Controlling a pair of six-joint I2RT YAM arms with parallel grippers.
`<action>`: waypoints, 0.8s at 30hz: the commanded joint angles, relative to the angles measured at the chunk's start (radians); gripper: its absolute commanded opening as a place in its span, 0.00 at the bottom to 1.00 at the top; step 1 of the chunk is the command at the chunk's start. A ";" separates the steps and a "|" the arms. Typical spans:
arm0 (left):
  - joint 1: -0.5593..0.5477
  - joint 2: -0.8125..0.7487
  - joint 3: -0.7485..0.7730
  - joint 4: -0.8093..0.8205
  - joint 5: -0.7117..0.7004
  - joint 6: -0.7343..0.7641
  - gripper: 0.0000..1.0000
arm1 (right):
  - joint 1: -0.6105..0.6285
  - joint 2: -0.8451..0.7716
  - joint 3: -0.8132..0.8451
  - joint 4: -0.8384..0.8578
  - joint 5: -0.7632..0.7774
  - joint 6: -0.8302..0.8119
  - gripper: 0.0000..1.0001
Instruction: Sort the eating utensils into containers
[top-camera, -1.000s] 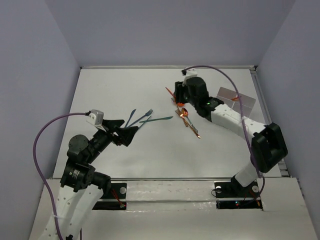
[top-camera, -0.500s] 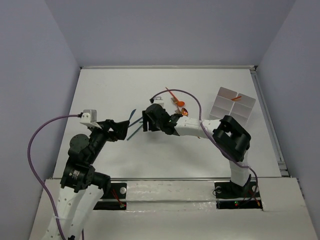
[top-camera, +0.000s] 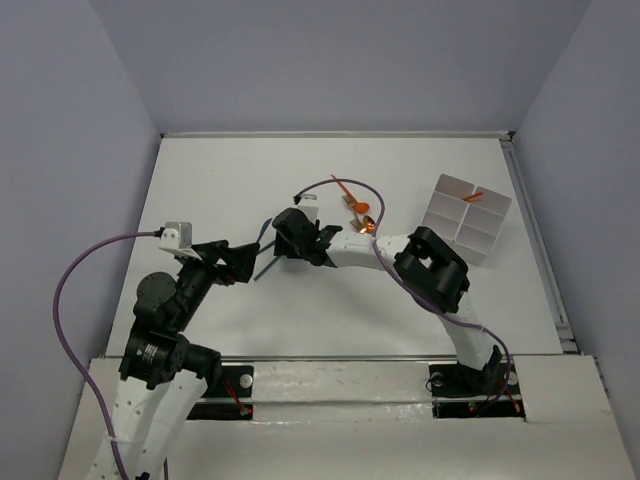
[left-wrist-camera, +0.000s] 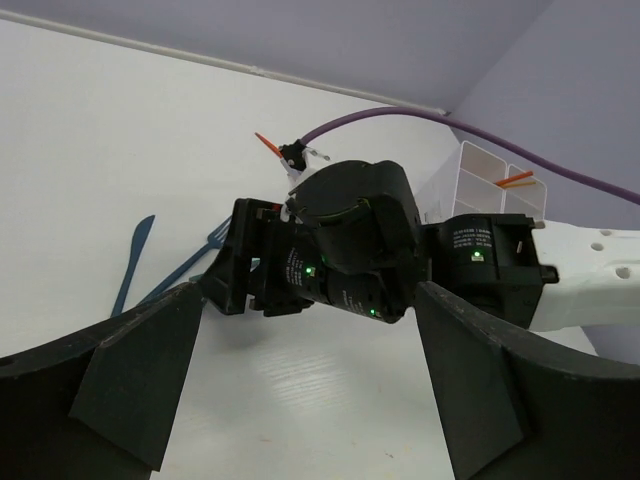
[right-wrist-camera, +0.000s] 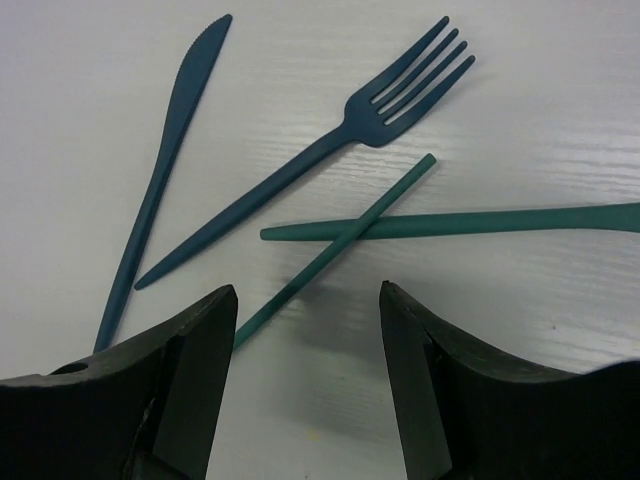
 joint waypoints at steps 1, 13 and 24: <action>-0.008 -0.021 0.037 0.051 0.020 0.000 0.99 | 0.005 0.058 0.087 -0.040 0.056 0.036 0.63; -0.017 -0.026 0.034 0.057 0.032 0.000 0.99 | 0.036 0.126 0.179 -0.227 0.173 -0.051 0.38; -0.017 -0.026 0.034 0.060 0.037 0.000 0.99 | 0.036 0.109 0.120 -0.274 0.160 -0.163 0.19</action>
